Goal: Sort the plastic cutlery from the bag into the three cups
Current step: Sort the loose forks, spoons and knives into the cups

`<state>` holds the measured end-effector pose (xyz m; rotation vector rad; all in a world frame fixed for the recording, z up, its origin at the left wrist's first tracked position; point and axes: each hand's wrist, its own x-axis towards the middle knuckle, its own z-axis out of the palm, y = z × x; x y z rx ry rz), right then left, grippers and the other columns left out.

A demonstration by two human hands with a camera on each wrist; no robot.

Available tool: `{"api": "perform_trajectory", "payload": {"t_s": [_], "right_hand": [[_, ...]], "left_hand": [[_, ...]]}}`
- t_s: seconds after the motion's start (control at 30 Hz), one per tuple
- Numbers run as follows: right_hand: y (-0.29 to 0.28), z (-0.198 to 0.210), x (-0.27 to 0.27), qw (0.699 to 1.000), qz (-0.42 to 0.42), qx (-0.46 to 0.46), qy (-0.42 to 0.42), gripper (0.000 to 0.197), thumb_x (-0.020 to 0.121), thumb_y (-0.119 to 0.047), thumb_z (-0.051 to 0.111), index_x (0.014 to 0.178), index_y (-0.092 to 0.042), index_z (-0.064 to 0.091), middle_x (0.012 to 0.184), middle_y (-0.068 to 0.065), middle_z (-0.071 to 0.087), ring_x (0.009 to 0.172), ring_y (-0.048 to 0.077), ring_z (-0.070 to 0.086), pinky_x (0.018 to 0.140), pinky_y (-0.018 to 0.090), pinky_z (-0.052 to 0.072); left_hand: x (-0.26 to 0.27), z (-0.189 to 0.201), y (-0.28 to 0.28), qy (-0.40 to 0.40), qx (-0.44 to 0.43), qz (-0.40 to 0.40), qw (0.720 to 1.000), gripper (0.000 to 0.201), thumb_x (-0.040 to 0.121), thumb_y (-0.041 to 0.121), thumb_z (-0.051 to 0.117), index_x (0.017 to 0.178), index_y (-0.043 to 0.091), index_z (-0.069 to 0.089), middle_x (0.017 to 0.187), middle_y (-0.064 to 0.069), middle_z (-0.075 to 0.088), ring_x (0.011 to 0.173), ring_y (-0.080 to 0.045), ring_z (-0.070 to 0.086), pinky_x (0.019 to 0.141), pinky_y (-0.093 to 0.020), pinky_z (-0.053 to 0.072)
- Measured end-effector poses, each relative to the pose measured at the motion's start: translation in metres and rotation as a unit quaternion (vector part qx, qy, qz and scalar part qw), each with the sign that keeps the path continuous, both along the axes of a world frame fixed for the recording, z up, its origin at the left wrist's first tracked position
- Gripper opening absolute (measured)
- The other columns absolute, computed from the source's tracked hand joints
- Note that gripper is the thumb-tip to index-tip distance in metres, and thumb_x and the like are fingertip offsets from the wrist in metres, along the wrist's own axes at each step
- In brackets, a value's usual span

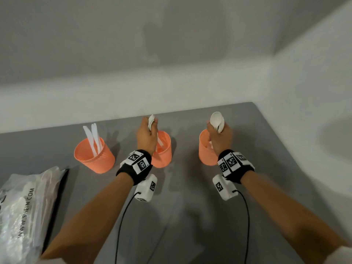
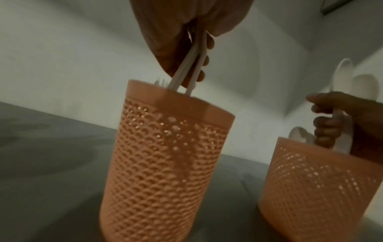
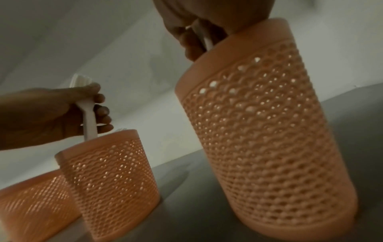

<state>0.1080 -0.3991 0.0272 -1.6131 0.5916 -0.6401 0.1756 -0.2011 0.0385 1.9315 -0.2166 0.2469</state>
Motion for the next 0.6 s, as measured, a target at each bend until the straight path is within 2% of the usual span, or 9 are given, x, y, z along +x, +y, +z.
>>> {"api": "perform_trajectory", "payload": {"t_s": [0.07, 0.13, 0.23, 0.3, 0.37, 0.43, 0.47, 0.53, 0.6], "right_hand": [[0.001, 0.003, -0.004, 0.999, 0.007, -0.054, -0.004, 0.012, 0.083, -0.012, 0.065, 0.088, -0.012, 0.054, 0.075, 0.004, 0.053, 0.061, 0.014, 0.048, 0.056, 0.015, 0.039], [-0.001, 0.004, -0.007, 0.994, 0.01, -0.109, -0.023, 0.026, 0.082, -0.007, 0.064, 0.107, -0.008, 0.055, 0.089, 0.003, 0.055, 0.077, 0.016, 0.051, 0.066, 0.012, 0.037], [-0.001, 0.008, -0.014, 0.985, 0.032, -0.162, -0.047, 0.037, 0.083, -0.004, 0.061, 0.118, -0.006, 0.053, 0.109, 0.005, 0.053, 0.101, 0.012, 0.049, 0.086, 0.007, 0.032], [-0.001, 0.015, -0.017, 0.975, 0.041, -0.212, -0.056, 0.034, 0.085, -0.006, 0.057, 0.119, -0.004, 0.055, 0.117, 0.009, 0.055, 0.108, 0.014, 0.049, 0.091, 0.002, 0.027], [0.008, 0.023, -0.022, 0.96, 0.038, -0.264, -0.081, 0.032, 0.086, -0.011, 0.052, 0.117, -0.003, 0.058, 0.118, 0.012, 0.058, 0.111, 0.022, 0.052, 0.096, 0.01, 0.029], [0.014, 0.031, -0.024, 0.954, 0.033, -0.278, -0.106, 0.035, 0.087, -0.017, 0.046, 0.117, -0.005, 0.06, 0.117, 0.01, 0.061, 0.112, 0.023, 0.054, 0.1, 0.019, 0.034], [0.025, 0.034, -0.027, 0.953, 0.033, -0.278, -0.116, 0.036, 0.087, -0.019, 0.044, 0.117, -0.006, 0.06, 0.117, 0.007, 0.062, 0.109, 0.019, 0.055, 0.099, 0.019, 0.036], [0.049, 0.042, -0.037, 0.958, 0.04, -0.256, -0.126, 0.032, 0.09, -0.018, 0.044, 0.114, -0.008, 0.062, 0.11, 0.0, 0.065, 0.098, 0.005, 0.058, 0.093, 0.011, 0.039], [0.078, 0.05, -0.053, 0.967, 0.093, -0.192, -0.137, 0.026, 0.091, -0.011, 0.045, 0.106, -0.005, 0.064, 0.091, -0.001, 0.067, 0.084, -0.002, 0.061, 0.08, 0.004, 0.042]], "left_hand": [[-0.002, -0.003, 0.003, -0.046, 0.119, 0.012, 0.992, 0.056, 0.086, 0.049, 0.031, 0.085, -0.001, 0.056, 0.084, -0.019, 0.056, 0.082, -0.032, 0.051, 0.073, -0.035, 0.036], [-0.004, -0.003, 0.006, -0.062, 0.24, 0.036, 0.968, 0.069, 0.081, 0.057, 0.022, 0.089, 0.001, 0.061, 0.098, -0.019, 0.056, 0.094, -0.034, 0.049, 0.081, -0.038, 0.036], [-0.006, 0.001, 0.01, -0.06, 0.278, 0.046, 0.958, 0.073, 0.078, 0.063, 0.021, 0.1, 0.008, 0.064, 0.113, -0.016, 0.053, 0.106, -0.032, 0.047, 0.088, -0.038, 0.036], [-0.007, 0.006, 0.014, -0.058, 0.273, 0.05, 0.959, 0.072, 0.079, 0.061, 0.021, 0.106, 0.009, 0.063, 0.118, -0.016, 0.051, 0.109, -0.031, 0.046, 0.09, -0.037, 0.037], [-0.012, 0.013, 0.024, -0.054, 0.232, 0.041, 0.97, 0.063, 0.085, 0.053, 0.027, 0.111, 0.006, 0.061, 0.119, -0.018, 0.05, 0.111, -0.031, 0.046, 0.093, -0.035, 0.036], [-0.016, 0.021, 0.029, -0.059, 0.156, 0.021, 0.986, 0.047, 0.093, 0.039, 0.036, 0.113, 0.003, 0.06, 0.118, -0.018, 0.05, 0.111, -0.03, 0.048, 0.095, -0.032, 0.038], [-0.022, 0.026, 0.037, -0.069, 0.122, 0.019, 0.99, 0.041, 0.095, 0.033, 0.039, 0.114, 0.003, 0.059, 0.118, -0.016, 0.049, 0.109, -0.029, 0.05, 0.094, -0.031, 0.04], [-0.034, 0.036, 0.054, -0.087, 0.062, 0.026, 0.994, 0.032, 0.097, 0.025, 0.041, 0.113, 0.003, 0.057, 0.112, -0.009, 0.05, 0.1, -0.02, 0.052, 0.085, -0.023, 0.042], [-0.049, 0.047, 0.077, -0.087, 0.002, 0.024, 0.996, 0.027, 0.098, 0.022, 0.04, 0.111, 0.004, 0.056, 0.099, -0.001, 0.054, 0.086, -0.009, 0.053, 0.074, -0.015, 0.04]]}}
